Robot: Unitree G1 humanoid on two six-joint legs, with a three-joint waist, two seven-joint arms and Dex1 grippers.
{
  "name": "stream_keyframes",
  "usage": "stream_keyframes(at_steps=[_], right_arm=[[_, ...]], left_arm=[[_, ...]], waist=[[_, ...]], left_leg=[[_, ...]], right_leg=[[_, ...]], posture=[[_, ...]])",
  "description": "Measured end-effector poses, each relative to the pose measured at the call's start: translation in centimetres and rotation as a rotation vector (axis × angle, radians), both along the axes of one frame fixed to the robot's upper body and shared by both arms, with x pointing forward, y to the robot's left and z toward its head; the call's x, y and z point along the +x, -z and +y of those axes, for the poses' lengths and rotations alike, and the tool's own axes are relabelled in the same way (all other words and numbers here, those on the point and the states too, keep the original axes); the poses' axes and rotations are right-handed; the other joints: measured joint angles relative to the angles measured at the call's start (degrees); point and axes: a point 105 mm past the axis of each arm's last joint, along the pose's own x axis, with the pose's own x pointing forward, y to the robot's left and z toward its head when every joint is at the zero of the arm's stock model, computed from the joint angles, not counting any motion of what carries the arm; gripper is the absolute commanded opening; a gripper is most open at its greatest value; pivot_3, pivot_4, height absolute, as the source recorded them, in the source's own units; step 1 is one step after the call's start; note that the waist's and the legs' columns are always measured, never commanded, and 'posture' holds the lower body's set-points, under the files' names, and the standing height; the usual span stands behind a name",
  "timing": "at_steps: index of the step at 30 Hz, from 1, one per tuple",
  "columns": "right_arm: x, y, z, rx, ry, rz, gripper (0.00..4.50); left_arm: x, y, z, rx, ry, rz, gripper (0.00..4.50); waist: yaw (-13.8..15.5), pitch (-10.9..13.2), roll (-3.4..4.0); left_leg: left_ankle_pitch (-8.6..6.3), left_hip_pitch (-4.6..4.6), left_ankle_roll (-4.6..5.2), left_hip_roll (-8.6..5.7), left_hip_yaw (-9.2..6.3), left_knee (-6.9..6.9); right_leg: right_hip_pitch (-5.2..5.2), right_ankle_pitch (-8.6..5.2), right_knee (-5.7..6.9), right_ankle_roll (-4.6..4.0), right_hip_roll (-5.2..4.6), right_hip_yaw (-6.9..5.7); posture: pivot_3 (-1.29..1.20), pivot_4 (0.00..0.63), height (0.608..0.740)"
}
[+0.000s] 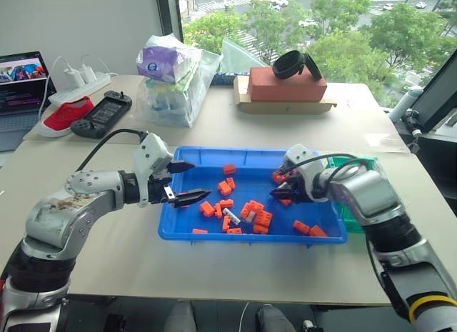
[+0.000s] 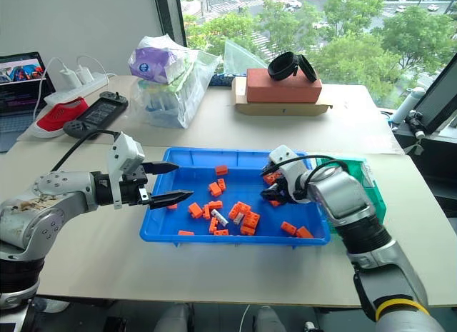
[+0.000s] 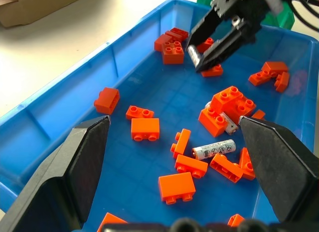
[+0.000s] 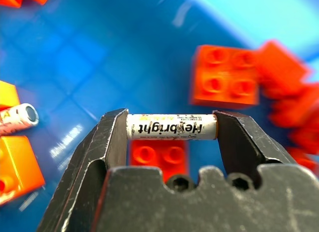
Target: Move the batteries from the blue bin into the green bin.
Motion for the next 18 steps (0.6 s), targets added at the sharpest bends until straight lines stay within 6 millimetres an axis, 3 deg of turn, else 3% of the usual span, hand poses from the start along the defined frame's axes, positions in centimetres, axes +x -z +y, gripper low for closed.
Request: stream_keyframes(at_steps=[3, 6, 8, 11, 13, 18], right_arm=[[-1.2, -6.2, -3.3, -0.043, 0.019, -0.155, 2.54], [-1.6, -8.1, -6.9, -0.119, 0.107, -0.207, 2.54], [-1.8, -7.4, -10.0, -0.155, 0.196, -0.169, 2.54], [-2.7, -4.5, -13.0, -0.191, 0.25, -0.061, 2.54], [-3.0, -2.3, -13.7, -0.181, 0.253, 0.009, 2.54], [-2.7, -0.7, -13.1, -0.151, 0.204, 0.017, 2.54]], left_arm=[[1.1, -1.5, -1.1, -0.073, 0.011, -0.043, 4.5], [1.6, -3.1, -1.8, -0.111, 0.024, -0.082, 4.5], [1.6, -3.5, -2.1, -0.115, 0.049, -0.097, 4.5], [1.5, -3.1, -2.7, -0.118, 0.085, -0.083, 4.5], [1.7, -2.7, -2.8, -0.115, 0.093, -0.067, 4.5], [1.8, -2.4, -2.8, -0.106, 0.101, -0.056, 4.5]], waist=[[0.45, -0.01, -0.04], [0.48, -0.1, -0.18], [0.11, -0.1, -0.18], [-0.1, -0.1, -0.17], [-0.57, -0.1, -0.13], [-0.96, -0.1, -0.11]], left_leg=[[-0.02, 0.02, 0.02, 0.0, -0.04, -0.04], [-0.05, 0.02, 0.07, 0.0, -0.06, -0.02], [-0.05, 0.02, 0.08, 0.0, -0.06, -0.04], [-0.04, 0.04, 0.07, 0.0, -0.06, -0.01], [0.0, 0.07, 0.02, 0.0, -0.06, 0.05], [0.1, 0.15, -0.13, 0.0, -0.08, 0.06]], right_leg=[[0.1, 0.0, -0.13, 0.0, 0.0, -0.07], [0.16, 0.0, -0.28, 0.0, 0.0, -0.08], [0.15, 0.0, -0.27, 0.0, 0.0, -0.08], [0.14, 0.0, -0.2, 0.0, 0.0, -0.08], [0.11, 0.0, -0.05, 0.0, 0.0, -0.05], [0.16, 0.0, 0.02, 0.0, 0.0, -0.05]], posture=[[0.0, 0.15, 0.736], [0.0, 0.15, 0.736], [0.0, 0.15, 0.736], [0.0, 0.15, 0.736], [0.0, 0.15, 0.736], [0.0, 0.15, 0.736]])
